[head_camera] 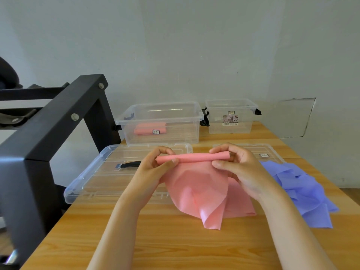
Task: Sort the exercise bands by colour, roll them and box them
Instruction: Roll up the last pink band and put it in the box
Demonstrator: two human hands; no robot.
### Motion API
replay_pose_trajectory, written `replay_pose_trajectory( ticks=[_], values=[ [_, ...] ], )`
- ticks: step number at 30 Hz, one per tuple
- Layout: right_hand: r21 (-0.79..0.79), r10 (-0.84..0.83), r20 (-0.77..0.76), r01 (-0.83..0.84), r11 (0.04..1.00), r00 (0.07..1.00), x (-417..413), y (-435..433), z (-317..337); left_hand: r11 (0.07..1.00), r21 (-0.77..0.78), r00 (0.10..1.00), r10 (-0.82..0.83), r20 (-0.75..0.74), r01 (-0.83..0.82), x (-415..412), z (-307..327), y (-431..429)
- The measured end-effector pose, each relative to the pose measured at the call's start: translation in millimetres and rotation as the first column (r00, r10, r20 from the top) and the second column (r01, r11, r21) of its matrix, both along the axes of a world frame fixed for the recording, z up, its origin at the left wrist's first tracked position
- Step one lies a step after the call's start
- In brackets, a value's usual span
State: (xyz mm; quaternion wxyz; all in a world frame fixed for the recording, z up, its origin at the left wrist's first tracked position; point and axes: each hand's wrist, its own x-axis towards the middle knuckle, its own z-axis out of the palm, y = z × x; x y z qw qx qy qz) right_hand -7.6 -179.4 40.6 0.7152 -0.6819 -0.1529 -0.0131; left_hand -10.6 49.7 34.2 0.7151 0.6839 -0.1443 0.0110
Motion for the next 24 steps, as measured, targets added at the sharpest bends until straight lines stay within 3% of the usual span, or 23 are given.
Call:
replay_pose_trajectory(
  ticks=[8,17,24],
  values=[
    [-0.133,-0.116,0.039,0.121,0.984,0.992,0.0,-1.2,-1.5,0.987,0.135,0.996,0.076,0.042,-0.081,1.5,-1.5,-0.9],
    [-0.166,-0.149,0.046,0.155,0.974,0.988,0.5,-6.4,-0.4,0.978,0.207,0.996,0.044,-0.077,-0.027,2.4,-1.8,4.2],
    [-0.106,-0.090,0.054,0.096,0.990,0.994,-2.9,-3.2,2.5,0.992,0.102,0.996,0.076,0.041,-0.080,-1.6,4.0,-1.0]
  ],
)
